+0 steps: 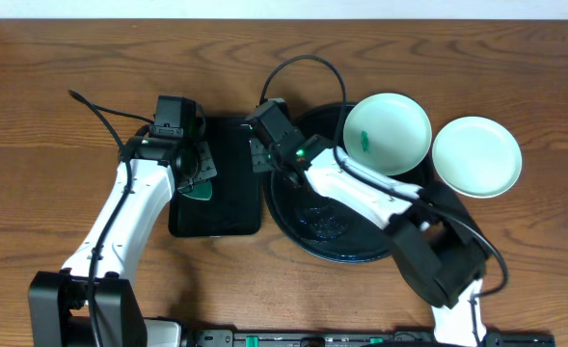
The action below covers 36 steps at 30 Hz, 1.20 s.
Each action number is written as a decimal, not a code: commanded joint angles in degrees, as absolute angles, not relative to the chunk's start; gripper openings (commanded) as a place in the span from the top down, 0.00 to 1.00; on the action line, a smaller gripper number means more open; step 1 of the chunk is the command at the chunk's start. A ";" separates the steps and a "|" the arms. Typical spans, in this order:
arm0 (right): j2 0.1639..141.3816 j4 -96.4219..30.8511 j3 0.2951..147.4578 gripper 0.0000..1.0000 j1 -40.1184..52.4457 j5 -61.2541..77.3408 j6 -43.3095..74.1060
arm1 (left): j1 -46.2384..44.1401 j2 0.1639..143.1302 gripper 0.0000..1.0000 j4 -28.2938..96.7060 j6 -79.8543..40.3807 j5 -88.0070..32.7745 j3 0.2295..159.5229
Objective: Clean dirty plates on tray and stack at the side
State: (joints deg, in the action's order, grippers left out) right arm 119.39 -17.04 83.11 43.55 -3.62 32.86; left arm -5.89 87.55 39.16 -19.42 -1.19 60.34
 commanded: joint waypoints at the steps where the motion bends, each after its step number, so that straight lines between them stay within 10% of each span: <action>1: 120.97 -16.08 83.46 0.64 43.79 -5.78 32.71 | -5.87 87.24 0.92 39.11 -18.65 -1.10 60.10; 36: 124.07 -11.20 83.48 0.99 43.88 -7.75 32.45 | -5.87 87.24 0.92 39.09 -18.68 -1.10 60.10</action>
State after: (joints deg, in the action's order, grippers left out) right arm 123.76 -10.61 83.11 44.60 -6.98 33.87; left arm -5.89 87.55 39.13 -19.42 -1.17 60.34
